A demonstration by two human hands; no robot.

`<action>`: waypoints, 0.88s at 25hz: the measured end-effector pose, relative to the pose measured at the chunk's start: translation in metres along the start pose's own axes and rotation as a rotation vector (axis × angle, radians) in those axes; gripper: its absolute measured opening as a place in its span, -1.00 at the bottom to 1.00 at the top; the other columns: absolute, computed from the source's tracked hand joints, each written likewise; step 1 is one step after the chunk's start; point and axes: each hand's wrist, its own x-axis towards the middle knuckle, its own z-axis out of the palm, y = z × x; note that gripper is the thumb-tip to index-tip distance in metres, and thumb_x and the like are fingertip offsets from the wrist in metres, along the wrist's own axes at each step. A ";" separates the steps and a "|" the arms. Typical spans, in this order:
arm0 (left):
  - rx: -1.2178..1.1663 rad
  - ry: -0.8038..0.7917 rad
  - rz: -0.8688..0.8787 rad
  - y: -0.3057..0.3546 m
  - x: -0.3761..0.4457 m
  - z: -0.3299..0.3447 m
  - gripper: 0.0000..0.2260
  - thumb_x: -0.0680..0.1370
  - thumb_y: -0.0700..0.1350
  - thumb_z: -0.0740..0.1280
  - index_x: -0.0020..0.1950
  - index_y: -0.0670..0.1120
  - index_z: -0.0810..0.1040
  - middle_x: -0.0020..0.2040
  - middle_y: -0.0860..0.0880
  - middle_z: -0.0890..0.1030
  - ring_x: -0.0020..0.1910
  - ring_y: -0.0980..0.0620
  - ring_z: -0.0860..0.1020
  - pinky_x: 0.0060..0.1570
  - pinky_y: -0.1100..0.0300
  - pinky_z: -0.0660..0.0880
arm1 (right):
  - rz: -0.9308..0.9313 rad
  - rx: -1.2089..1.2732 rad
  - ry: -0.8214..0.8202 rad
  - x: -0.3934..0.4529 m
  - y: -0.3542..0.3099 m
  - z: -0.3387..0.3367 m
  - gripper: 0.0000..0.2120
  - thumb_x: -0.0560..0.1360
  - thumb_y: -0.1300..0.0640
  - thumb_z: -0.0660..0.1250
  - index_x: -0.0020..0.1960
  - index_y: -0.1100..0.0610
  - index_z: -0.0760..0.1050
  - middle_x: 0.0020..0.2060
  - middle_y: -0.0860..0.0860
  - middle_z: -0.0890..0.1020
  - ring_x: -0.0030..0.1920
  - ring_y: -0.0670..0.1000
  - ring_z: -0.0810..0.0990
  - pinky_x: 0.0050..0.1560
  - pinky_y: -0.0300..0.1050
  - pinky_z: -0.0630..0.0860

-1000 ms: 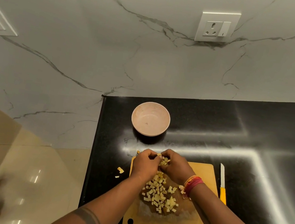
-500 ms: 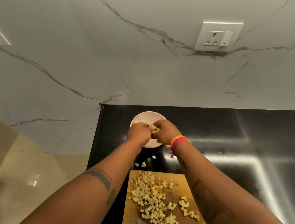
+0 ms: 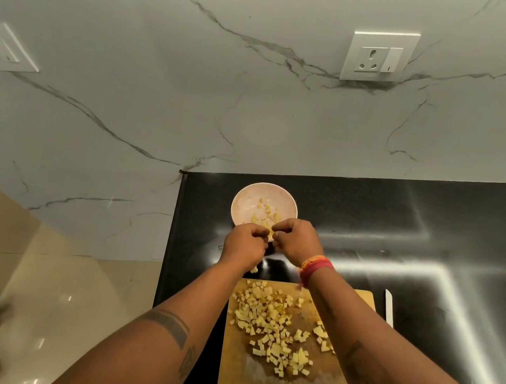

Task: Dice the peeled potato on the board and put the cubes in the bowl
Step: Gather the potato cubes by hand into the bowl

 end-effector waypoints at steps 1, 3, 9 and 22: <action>0.042 0.001 0.028 -0.005 -0.008 0.000 -0.73 0.57 -0.23 0.33 0.17 0.05 0.69 0.16 0.03 0.69 0.11 0.04 0.64 0.17 0.03 0.61 | -0.019 -0.036 -0.013 -0.012 0.007 0.004 -0.80 0.57 0.27 0.34 0.01 0.03 0.68 -0.10 0.02 0.72 -0.06 0.01 0.69 0.08 0.03 0.66; 0.176 0.011 0.062 -0.016 -0.025 -0.002 -0.72 0.61 -0.22 0.30 0.24 0.02 0.66 0.19 0.04 0.66 0.17 0.04 0.61 0.19 0.10 0.56 | -0.085 -0.211 -0.071 -0.031 0.025 0.014 -0.79 0.58 0.24 0.32 0.09 0.06 0.69 -0.01 0.02 0.73 0.00 0.01 0.67 0.13 -0.02 0.62; 0.442 -0.012 0.056 -0.062 -0.066 0.002 -0.69 0.62 -0.24 0.25 0.31 -0.03 0.62 0.24 -0.02 0.63 0.18 0.01 0.59 0.01 0.21 0.53 | -0.206 -0.608 -0.205 -0.066 0.057 0.046 -0.64 0.59 0.26 0.26 0.35 0.10 0.56 0.20 0.11 0.59 0.18 0.15 0.57 0.17 0.01 0.55; 0.294 0.066 0.086 -0.082 -0.076 0.001 -0.69 0.62 -0.23 0.22 0.27 0.00 0.63 0.20 0.02 0.59 0.16 0.08 0.55 0.16 0.20 0.54 | -0.379 -0.732 -0.197 -0.067 0.045 0.055 -0.57 0.58 0.29 0.26 0.43 0.11 0.50 0.20 0.08 0.53 0.24 0.11 0.46 0.22 -0.03 0.47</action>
